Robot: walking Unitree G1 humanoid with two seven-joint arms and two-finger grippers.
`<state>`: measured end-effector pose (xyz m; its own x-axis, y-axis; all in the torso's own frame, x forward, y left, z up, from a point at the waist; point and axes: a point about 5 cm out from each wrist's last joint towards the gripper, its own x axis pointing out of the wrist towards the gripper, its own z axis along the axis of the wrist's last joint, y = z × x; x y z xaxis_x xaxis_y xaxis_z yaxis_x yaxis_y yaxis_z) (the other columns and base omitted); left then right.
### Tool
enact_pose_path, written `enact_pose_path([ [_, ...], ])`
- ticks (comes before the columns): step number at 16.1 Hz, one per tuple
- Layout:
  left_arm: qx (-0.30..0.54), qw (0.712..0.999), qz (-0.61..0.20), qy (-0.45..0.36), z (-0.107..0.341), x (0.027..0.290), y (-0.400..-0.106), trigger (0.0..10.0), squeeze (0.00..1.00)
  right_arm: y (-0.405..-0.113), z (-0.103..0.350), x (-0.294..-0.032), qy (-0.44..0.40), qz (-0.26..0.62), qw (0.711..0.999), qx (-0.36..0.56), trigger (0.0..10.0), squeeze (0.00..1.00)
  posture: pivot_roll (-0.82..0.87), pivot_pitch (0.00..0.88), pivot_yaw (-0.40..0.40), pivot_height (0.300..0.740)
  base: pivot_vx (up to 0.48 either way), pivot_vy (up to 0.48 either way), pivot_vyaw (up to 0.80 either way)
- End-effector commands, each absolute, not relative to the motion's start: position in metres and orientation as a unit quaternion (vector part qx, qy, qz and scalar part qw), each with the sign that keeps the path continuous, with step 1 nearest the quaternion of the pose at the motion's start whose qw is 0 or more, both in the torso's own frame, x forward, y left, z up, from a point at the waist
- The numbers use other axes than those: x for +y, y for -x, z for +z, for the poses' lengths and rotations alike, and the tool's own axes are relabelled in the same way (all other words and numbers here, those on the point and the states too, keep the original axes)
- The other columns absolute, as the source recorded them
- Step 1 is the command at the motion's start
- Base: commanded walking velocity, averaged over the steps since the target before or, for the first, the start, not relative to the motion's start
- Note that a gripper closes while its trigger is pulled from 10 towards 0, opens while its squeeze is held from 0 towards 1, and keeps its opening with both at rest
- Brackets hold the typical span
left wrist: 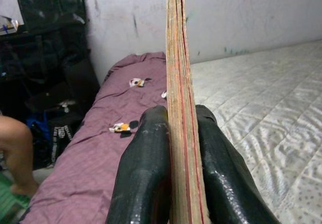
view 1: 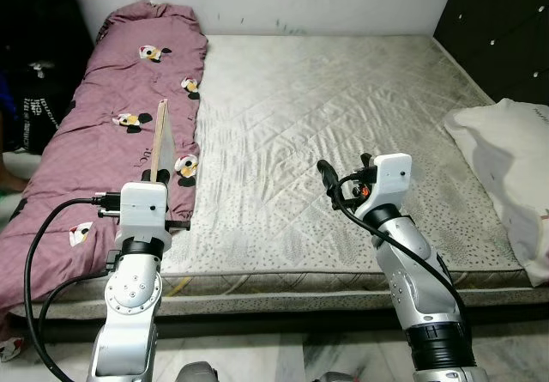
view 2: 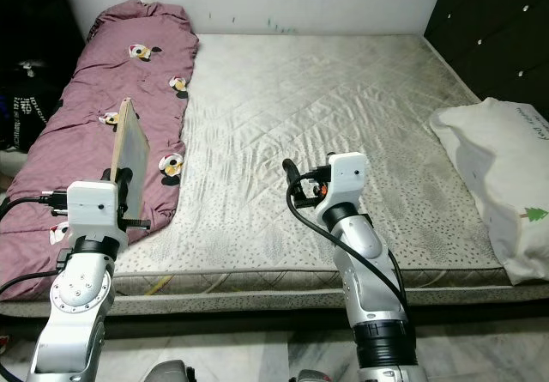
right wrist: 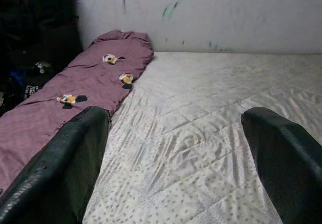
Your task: Clean up the room
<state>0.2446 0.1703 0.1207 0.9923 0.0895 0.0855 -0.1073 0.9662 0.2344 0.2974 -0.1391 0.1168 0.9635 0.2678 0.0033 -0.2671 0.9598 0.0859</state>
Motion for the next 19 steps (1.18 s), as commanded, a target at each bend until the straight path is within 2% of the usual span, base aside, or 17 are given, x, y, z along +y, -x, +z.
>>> enact_pose_path([
  [1, -0.071, 0.989, 0.046, -0.123, 0.1347, 0.1697, -0.2455, 10.0, 0.00, -0.3003, 0.1218, -0.1391, -0.039, 0.138, 0.990, -0.001, 10.0, 0.00, -0.03, 0.000, -0.016, 0.740, 0.368, 0.000, 0.00],
  [9, -0.065, 0.990, 0.044, -0.119, 0.1332, 0.1689, -0.2458, 10.0, 0.00, -0.3018, 0.1222, -0.1386, -0.037, 0.140, 0.989, -0.002, 10.0, 0.00, -0.02, 0.000, -0.019, 0.740, 0.355, 0.000, 0.00],
  [11, -0.060, 0.989, 0.049, -0.123, 0.1324, 0.1694, -0.2465, 10.0, 0.00, -0.3025, 0.1218, -0.1395, -0.036, 0.138, 0.990, -0.001, 10.0, 0.00, -0.02, 0.000, -0.019, 0.740, 0.000, 0.000, 0.00],
  [14, -0.061, 0.989, 0.049, -0.123, 0.1327, 0.1699, -0.2468, 10.0, 0.00, -0.3025, 0.1206, -0.1401, -0.036, 0.135, 0.990, 0.003, 10.0, 0.00, -0.02, 0.000, -0.016, 0.740, 0.000, 0.000, -0.68],
  [19, -0.061, 0.990, 0.049, -0.119, 0.1330, 0.1695, -0.2469, 10.0, 0.00, -0.3023, 0.1211, -0.1404, -0.033, 0.135, 0.990, 0.001, 10.0, 0.00, -0.03, 0.000, -0.018, 0.740, 0.000, -0.052, 0.00],
])
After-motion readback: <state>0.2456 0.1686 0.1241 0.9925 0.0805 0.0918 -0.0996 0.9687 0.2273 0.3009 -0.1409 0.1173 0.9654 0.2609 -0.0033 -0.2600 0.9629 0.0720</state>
